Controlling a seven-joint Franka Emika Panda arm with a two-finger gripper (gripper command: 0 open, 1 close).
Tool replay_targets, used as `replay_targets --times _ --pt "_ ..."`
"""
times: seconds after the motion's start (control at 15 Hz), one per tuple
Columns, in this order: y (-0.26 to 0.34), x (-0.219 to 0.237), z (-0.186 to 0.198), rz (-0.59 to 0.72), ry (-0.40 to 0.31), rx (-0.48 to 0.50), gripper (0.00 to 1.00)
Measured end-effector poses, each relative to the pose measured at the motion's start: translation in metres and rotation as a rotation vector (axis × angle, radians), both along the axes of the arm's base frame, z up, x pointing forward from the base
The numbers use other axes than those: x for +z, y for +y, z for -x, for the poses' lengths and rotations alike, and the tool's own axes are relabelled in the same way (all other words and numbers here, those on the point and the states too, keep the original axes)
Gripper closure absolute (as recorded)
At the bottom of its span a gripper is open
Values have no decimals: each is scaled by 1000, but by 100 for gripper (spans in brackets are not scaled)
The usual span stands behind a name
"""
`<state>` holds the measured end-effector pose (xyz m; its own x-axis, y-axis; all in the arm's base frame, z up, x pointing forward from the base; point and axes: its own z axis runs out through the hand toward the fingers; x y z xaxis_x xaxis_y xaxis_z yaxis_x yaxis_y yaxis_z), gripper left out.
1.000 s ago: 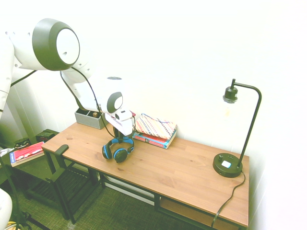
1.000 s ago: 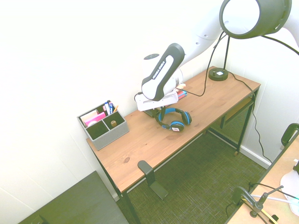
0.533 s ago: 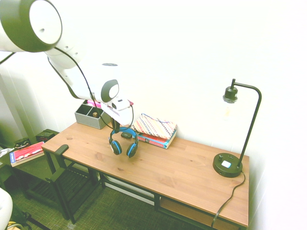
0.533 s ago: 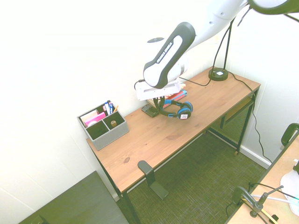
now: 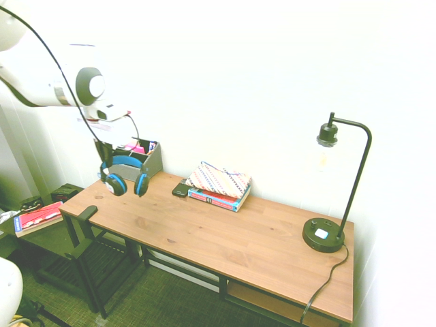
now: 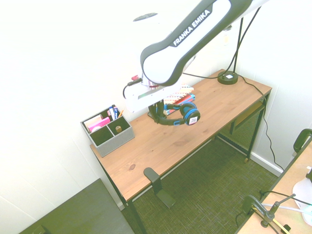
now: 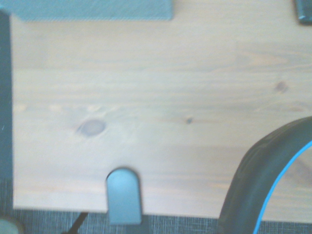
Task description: Hang the headphone
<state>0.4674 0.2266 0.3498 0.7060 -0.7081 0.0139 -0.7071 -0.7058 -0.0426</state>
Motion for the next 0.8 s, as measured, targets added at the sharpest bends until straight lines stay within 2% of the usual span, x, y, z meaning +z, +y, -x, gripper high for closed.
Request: replay_targets --times 0.2,0.33,0.53,0.8 --pt "53 -19 69 42 30 184 100" --pt "77 -49 115 56 17 271 100" --pt "86 -98 155 46 -31 289 100" --pt "89 -176 175 48 -20 310 100"
